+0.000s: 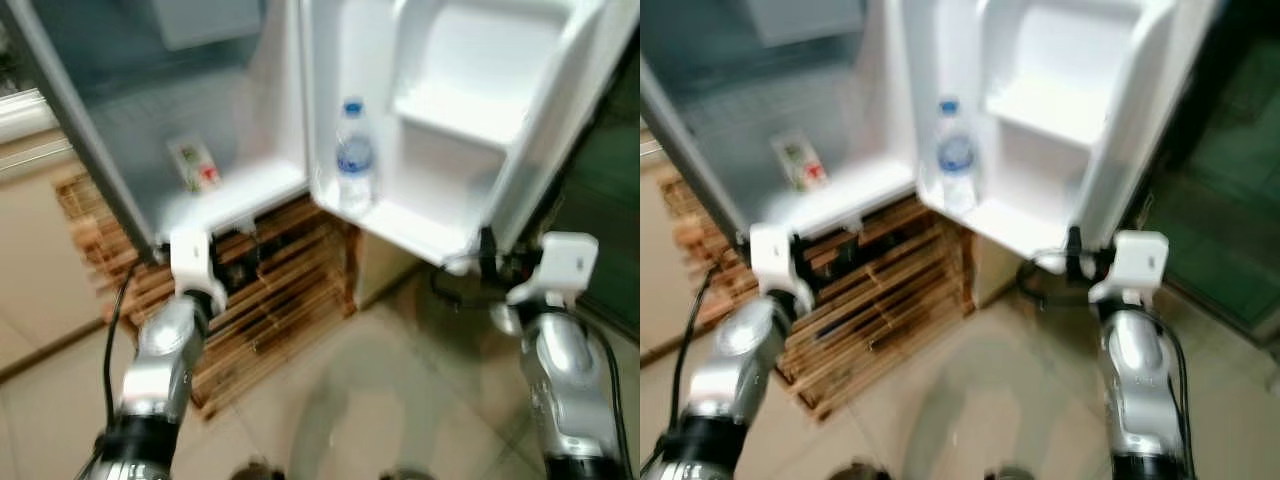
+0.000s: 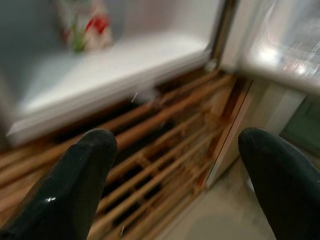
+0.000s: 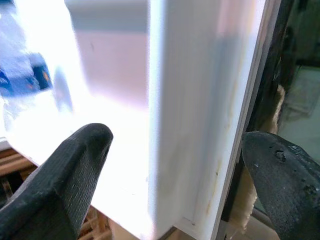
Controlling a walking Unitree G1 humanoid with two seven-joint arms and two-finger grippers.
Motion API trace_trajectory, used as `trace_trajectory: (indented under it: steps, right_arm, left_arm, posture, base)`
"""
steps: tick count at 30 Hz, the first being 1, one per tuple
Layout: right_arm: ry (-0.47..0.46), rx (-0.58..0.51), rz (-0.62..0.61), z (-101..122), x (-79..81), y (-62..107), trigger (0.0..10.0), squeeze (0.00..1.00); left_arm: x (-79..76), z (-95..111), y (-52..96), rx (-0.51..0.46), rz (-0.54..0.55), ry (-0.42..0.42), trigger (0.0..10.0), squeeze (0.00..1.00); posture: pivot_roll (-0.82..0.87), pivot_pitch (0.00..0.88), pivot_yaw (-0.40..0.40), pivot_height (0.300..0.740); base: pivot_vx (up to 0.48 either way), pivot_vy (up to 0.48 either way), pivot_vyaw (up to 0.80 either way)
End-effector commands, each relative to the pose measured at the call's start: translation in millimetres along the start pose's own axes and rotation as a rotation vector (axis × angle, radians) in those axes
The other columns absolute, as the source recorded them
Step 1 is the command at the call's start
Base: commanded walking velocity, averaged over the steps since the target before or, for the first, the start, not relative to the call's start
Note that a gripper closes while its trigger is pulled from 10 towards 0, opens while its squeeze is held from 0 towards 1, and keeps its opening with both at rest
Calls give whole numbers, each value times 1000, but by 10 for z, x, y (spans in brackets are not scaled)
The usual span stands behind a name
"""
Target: Restocking fridge
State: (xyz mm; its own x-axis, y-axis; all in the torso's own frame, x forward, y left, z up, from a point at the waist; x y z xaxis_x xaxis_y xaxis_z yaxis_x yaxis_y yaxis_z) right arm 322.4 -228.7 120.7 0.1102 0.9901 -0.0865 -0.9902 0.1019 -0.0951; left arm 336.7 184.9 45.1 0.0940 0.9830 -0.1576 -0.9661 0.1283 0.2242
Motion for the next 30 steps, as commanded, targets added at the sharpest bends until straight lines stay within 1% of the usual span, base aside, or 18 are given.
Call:
trace_trajectory:
  steps: [1, 3, 4, 6, 7, 8, 9, 13, 15, 17, 23, 27, 30]
  right_arm:
    - [-17, -22, -88, 73, -251, -66, 10000, 0]
    - [-6, -39, -103, 140, -328, -105, 10000, 0]
    - [2, -44, -86, 170, -305, -112, 10000, 0]
    - [1, -44, -79, 172, -279, -100, 10000, 0]
    - [3, -35, -52, 139, -189, -74, 10000, 0]
    - [-1, -33, -45, 130, -162, -64, 10000, 0]
    - [-1, -33, -45, 130, -162, -64, 10000, 0]
    - [-4, -18, 13, 69, 28, 15, 10000, 0]
    - [-9, -18, 23, 64, 58, 31, 10000, 0]
    - [10, -15, 68, 32, 151, 108, 10000, 0]
    - [25, -8, 92, -4, 188, 177, 10000, 0]
    - [22, -3, 83, -5, 169, 187, 10000, 0]
    - [20, -2, 86, -7, 188, 186, 10000, 0]
  left_arm:
    - [-20, 118, -34, -50, 14, -1, 10000, 0]
    - [-55, 216, -55, -91, 14, 10, 10000, 0]
    - [-124, 317, -83, -123, -8, 9, 10000, 0]
    - [-150, 382, -96, -147, -12, 15, 10000, 0]
    - [-232, 496, -98, -190, -37, 5, 10000, 0]
    - [-260, 527, -100, -205, -46, -1, 10000, 0]
    - [-260, 527, -100, -205, -46, -1, 10000, 0]
    - [-374, 626, -76, -258, -103, 2, 10000, 0]
    - [-384, 637, -71, -264, -109, 5, 10000, 0]
    - [-435, 668, -60, -274, -125, -1, 10000, 0]
    - [-466, 679, -71, -270, -127, 0, 10000, 0]
    - [-460, 733, -169, -260, -82, 11, 10000, 0]
    - [-486, 761, -191, -265, -89, 9, 10000, 0]
  posture:
    - [-181, 0, 51, 740]
    - [-182, 0, 52, 740]
    - [-183, 0, 51, 740]
    - [-183, 0, 51, 740]
    - [-185, 0, 51, 740]
    - [-185, 0, 51, 740]
    - [-185, 0, 51, 740]
    - [-189, 0, 54, 740]
    - [-189, 0, 54, 740]
    - [-196, 0, 57, 740]
    - [-201, 0, 59, 740]
    - [-210, 0, 65, 740]
    - [-211, 0, 65, 740]
  base:
    - [0, 0, 0]
    - [0, 0, 0]
    - [0, 0, 0]
    - [0, 0, 0]
    - [0, -458, 0]
    - [0, -458, 0]
    - [0, -458, 0]
    - [0, -458, 739]
    - [0, -458, 725]
    - [0, -458, 719]
    - [0, -453, 719]
    - [301, -369, 683]
    - [314, -360, 658]
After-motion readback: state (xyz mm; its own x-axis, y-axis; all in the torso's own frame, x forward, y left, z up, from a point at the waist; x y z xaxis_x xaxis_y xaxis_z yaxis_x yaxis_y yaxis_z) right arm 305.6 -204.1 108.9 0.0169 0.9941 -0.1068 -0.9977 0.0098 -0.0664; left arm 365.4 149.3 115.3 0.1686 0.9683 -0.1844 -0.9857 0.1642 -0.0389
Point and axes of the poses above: a point about 5 cm out from each wrist's last joint towards the gripper, its own y axis pointing back from the gripper into the wrist, its own z axis along the axis of the wrist's last joint, x = y × z, the point moved 5 cm from there along -y, pointing out of the wrist towards the gripper, and after that the axes turned 4 degrees about y, right-handed, at the moved point
